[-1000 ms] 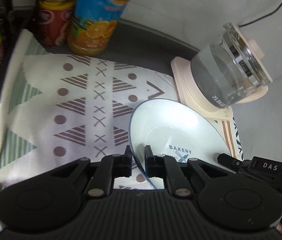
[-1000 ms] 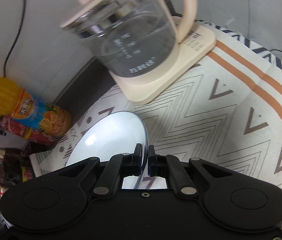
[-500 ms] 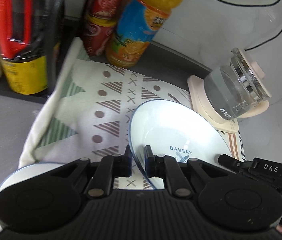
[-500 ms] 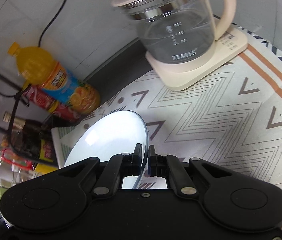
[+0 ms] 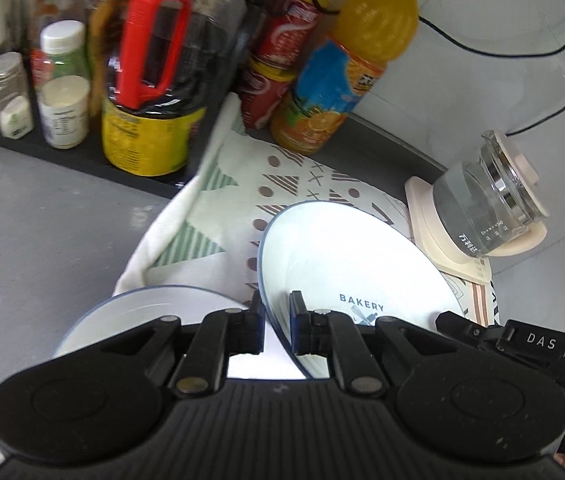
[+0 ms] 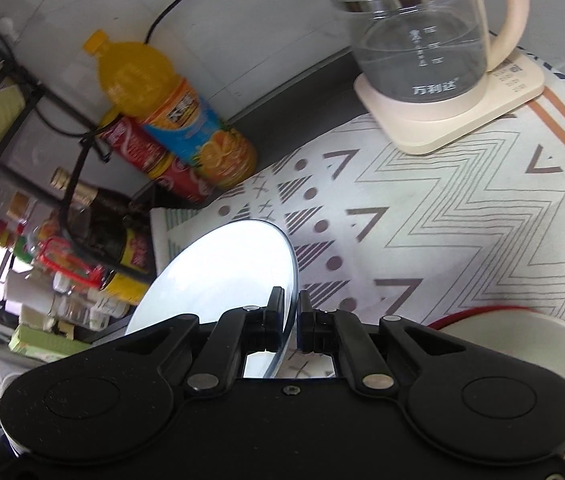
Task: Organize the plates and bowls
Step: 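Carry the 'BAKERY' plate and lower it onto the plate stack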
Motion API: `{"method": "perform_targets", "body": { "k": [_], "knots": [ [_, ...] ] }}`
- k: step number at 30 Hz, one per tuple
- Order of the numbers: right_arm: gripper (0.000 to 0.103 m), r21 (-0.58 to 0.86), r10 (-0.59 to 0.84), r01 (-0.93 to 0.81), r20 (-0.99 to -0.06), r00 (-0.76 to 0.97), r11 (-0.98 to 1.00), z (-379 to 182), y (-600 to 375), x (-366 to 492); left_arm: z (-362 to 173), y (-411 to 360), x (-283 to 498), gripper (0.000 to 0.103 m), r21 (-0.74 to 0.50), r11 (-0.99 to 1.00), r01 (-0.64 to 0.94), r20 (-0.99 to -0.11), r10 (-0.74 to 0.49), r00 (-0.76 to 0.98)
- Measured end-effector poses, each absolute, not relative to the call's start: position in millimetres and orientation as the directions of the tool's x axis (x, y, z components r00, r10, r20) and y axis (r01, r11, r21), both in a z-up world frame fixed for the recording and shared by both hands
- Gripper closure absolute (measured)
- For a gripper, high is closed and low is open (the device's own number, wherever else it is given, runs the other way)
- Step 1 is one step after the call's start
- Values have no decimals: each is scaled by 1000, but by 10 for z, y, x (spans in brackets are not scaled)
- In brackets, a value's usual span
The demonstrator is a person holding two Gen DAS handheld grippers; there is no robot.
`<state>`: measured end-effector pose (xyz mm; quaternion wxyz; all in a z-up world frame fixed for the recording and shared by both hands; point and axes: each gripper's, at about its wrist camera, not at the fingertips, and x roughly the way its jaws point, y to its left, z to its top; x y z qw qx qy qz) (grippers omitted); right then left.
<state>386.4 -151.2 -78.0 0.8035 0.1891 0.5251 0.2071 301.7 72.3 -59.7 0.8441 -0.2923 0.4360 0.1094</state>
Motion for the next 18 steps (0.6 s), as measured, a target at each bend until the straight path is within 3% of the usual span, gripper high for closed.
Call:
{"method": "perform_targets", "body": {
  "k": [18],
  "knots": [
    [96,489,561,-280,-764,319,826,-753,-1207,3361,-640,887,2356,93,-350,776,-525,-816,24,578]
  ]
}}
